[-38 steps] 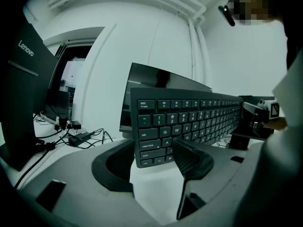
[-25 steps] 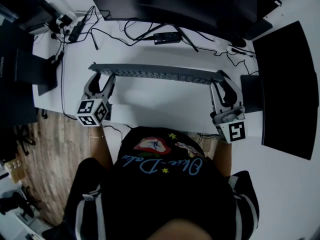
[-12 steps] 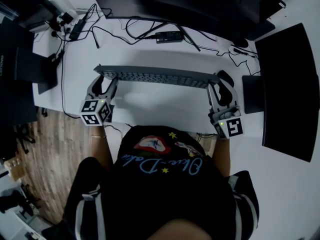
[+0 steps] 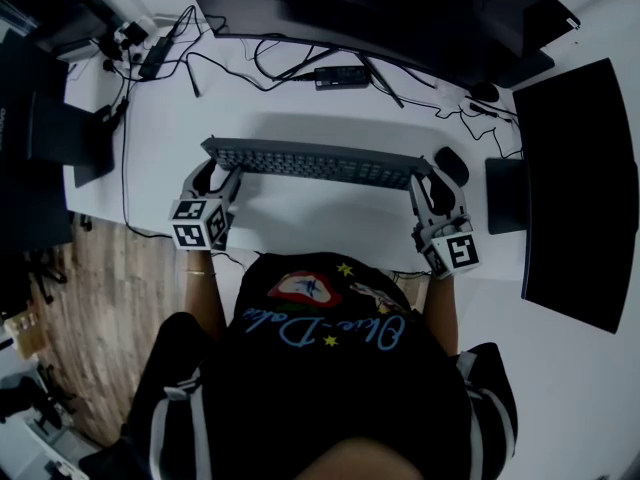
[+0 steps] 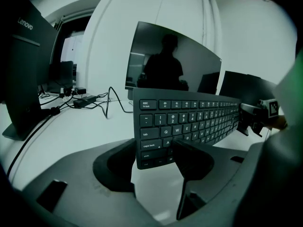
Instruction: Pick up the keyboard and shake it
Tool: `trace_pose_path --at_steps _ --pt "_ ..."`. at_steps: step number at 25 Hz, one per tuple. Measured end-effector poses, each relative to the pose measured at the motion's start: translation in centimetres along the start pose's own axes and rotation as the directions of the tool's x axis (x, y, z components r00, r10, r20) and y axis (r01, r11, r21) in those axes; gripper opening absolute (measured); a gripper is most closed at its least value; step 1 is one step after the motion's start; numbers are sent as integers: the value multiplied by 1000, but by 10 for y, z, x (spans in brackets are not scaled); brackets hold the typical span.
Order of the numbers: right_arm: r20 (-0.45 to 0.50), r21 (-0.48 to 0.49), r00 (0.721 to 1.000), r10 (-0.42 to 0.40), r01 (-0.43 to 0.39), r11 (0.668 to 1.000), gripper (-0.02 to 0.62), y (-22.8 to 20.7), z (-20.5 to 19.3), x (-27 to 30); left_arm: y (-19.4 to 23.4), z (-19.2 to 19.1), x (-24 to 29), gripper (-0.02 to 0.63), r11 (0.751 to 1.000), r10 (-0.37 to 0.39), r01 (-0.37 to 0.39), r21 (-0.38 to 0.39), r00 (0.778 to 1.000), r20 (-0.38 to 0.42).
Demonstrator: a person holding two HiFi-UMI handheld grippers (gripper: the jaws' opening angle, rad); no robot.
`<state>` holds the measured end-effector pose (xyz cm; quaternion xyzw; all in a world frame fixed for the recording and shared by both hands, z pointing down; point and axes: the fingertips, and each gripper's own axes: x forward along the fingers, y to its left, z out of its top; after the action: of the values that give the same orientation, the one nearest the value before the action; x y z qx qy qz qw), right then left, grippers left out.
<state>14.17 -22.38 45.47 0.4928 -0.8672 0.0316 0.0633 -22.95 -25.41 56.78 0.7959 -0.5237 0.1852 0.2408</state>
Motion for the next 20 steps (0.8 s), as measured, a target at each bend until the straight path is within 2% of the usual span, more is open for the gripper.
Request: trace_pose_path --at_steps 5,20 --pt "-55 59 998 -15 18 998 100 -4 -21 6 3 -13 9 236 1000 0 1 5 998 -69" --pt "-173 171 984 -39 70 983 97 -27 -68 19 1 -13 30 235 999 11 -3 52 990 -144"
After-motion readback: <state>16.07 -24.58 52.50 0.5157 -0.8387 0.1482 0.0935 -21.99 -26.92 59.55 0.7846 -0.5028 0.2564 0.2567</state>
